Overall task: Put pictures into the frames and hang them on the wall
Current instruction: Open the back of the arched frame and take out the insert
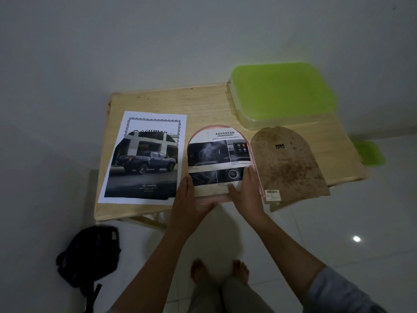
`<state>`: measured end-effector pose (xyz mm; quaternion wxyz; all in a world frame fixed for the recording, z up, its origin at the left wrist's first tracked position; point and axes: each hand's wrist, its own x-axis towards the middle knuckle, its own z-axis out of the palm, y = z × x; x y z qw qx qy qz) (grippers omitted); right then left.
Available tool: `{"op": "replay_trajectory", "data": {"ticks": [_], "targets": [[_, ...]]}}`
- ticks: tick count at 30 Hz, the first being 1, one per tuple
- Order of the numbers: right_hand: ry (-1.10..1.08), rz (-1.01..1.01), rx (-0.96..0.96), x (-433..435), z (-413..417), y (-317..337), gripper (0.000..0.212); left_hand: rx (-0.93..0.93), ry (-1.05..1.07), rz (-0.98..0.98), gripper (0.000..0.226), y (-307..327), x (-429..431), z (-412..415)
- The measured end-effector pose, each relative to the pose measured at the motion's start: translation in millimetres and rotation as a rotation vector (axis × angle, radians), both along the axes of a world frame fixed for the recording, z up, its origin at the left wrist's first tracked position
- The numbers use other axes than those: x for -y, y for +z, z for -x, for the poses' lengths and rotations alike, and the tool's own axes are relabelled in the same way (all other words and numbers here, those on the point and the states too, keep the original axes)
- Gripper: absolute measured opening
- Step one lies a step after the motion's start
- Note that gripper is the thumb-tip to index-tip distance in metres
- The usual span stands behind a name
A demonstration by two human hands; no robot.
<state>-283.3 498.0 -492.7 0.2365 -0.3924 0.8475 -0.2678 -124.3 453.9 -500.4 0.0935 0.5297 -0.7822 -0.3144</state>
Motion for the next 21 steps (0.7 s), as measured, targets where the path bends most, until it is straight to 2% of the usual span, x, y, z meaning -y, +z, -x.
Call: {"op": "replay_trajectory", "data": {"ticks": [7,15,21], "targets": [[-0.061,0.065,-0.027,4.1,1.6,-4.3,0.074,-0.012,-0.006,0.017,0.106,-1.6,1.4,-1.5],[-0.173,0.307,0.053,1.8,0.4,5.9,0.055,-0.023,-0.006,0.023,0.107,-1.8,2.4,-2.0],[-0.218,0.23,0.16,6.6,19.1,15.4,0.065,-0.049,0.002,0.009,0.107,-2.2,3.8,-2.5]]}}
